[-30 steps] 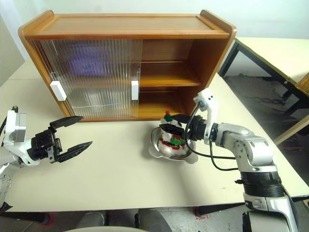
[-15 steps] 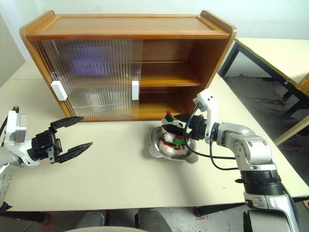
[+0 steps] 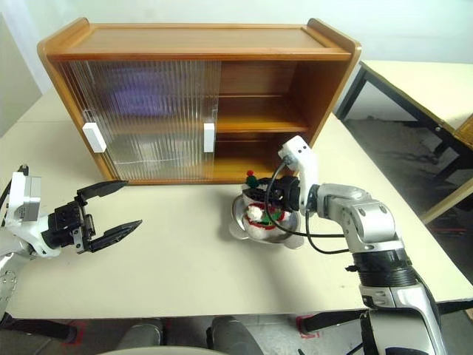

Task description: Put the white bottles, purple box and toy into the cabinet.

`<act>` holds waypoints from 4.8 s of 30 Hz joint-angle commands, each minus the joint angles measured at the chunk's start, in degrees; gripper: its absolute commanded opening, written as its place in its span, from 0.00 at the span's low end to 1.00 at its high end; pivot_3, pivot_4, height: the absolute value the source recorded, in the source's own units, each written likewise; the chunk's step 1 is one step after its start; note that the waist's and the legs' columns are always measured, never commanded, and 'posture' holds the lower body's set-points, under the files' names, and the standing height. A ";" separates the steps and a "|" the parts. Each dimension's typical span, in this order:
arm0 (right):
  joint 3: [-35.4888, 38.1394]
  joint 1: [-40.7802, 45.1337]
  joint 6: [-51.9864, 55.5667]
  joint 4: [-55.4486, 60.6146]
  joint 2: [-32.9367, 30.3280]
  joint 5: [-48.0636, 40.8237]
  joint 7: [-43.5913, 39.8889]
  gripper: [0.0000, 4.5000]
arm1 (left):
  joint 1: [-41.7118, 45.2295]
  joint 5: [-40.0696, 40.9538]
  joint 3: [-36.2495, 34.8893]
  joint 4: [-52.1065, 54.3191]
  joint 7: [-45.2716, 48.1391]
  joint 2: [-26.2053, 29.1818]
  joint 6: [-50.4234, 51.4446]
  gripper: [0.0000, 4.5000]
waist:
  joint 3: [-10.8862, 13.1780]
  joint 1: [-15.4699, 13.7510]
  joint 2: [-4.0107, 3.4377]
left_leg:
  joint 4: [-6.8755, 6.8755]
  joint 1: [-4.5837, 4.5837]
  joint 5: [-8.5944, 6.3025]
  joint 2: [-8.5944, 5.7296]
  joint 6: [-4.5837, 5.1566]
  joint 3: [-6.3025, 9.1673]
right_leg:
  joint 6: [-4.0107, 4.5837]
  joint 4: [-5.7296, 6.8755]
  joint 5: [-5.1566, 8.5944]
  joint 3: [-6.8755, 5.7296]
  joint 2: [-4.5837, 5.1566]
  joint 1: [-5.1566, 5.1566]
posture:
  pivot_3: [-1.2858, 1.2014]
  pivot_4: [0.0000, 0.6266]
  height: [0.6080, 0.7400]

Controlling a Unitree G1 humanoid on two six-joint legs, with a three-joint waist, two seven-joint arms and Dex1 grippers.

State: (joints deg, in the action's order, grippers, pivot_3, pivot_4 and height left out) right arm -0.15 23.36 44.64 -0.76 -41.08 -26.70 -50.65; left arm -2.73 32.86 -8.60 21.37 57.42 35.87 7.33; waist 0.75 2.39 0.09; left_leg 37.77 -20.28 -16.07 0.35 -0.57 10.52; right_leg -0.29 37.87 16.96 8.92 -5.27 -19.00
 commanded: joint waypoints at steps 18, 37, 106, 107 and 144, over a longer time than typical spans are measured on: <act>9.59 4.33 9.33 1.21 -0.26 -9.34 0.52 0.00 | 1.48 -1.05 0.95 -1.56 0.26 0.12 -1.10 1.00 | 0.00 -0.21 0.00 | -0.02 0.07 -0.01 -0.04 -0.02 -0.32 | 0.18 0.26 0.16 -0.01 -0.01 -0.07 | 0.49 0.02 1.00; 27.31 17.66 11.16 -7.99 6.68 -22.39 11.07 0.00 | 2.94 -0.83 1.41 -1.62 0.12 0.24 -0.54 1.00 | -0.01 -0.02 -0.02 | -0.07 0.11 -0.01 -0.04 0.00 -0.02 | 0.23 0.31 0.17 0.00 -0.01 -0.09 | 0.49 0.02 1.00; 18.63 5.93 -31.90 0.74 23.09 -5.57 30.32 0.99 | 2.88 -0.28 1.78 0.26 -1.08 0.24 0.55 1.00 | -0.13 0.70 -0.30 | 0.01 -0.58 -0.04 0.07 0.11 -0.03 | 0.48 0.29 -0.42 -0.10 0.20 -0.84 | 0.49 0.04 1.00; 18.38 6.13 -32.19 0.63 23.05 -5.34 29.92 0.99 | 2.96 -0.29 1.80 0.19 -0.99 0.29 0.53 1.00 | -0.13 0.82 -0.30 | 0.02 -0.57 -0.01 0.08 0.16 -0.03 | 0.40 0.29 -0.42 -0.10 0.18 -0.83 | 0.49 0.04 1.00; 26.83 -26.67 11.27 -6.15 -15.12 -22.57 -13.15 0.99 | 2.07 0.20 0.93 -0.69 0.73 0.27 -0.13 1.00 | 0.28 -0.15 0.34 | 0.04 -0.48 0.14 -0.32 -0.45 -0.68 | 0.69 0.32 0.49 0.01 -0.07 -0.26 | 0.49 0.05 1.00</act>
State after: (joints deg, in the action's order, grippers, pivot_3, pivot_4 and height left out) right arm 26.10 -3.01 53.64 -7.97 -55.45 -48.52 -64.56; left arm -0.48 33.29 -7.78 21.26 57.75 35.93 7.55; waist 1.03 2.23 0.43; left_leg 37.81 -20.76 -15.92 0.02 -1.01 9.84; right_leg 0.40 38.19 17.45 8.93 -5.34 -19.26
